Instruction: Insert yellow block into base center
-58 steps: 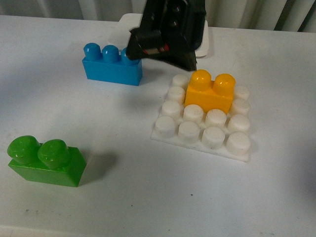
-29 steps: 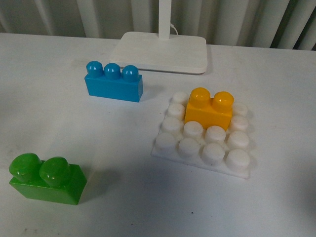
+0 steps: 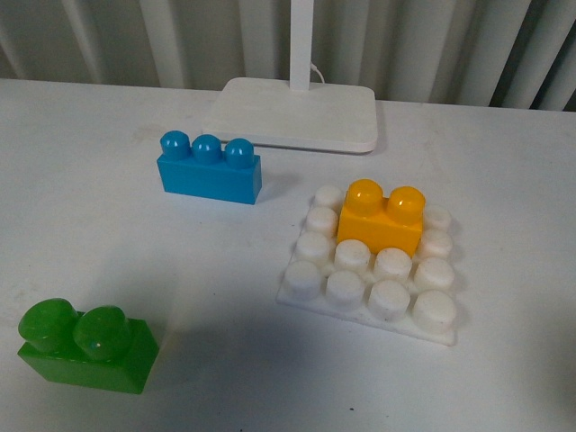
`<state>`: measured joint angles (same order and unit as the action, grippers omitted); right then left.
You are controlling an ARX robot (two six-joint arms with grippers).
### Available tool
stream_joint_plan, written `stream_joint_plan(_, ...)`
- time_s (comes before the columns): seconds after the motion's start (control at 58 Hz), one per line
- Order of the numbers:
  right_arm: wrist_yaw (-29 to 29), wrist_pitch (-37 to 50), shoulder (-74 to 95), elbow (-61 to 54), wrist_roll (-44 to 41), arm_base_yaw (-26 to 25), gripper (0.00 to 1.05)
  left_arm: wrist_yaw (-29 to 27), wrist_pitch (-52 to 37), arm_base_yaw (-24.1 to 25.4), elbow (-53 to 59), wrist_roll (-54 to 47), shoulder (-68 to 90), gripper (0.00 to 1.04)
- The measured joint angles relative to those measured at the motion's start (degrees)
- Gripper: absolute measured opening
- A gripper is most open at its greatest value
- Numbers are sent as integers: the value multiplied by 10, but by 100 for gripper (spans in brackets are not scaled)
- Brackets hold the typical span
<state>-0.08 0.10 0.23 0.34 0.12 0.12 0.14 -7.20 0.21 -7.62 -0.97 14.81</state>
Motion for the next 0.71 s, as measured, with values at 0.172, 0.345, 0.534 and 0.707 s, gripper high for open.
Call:
stream_joint_plan(0.172,0,0,0,0,0,0,96,-1,0,0,24,3,-23,33)
stream_joint_plan(0.345,0,0,0,0,0,0,96,-1,74,-1,41,8,-107,4)
stream_joint_plan(0.534,0,0,0,0,0,0,96,-1,74,-1,48,9,-120,4)
stream_joint_plan(0.707,0,0,0,0,0,0,96,-1,74,-1,69,9,-144,4)
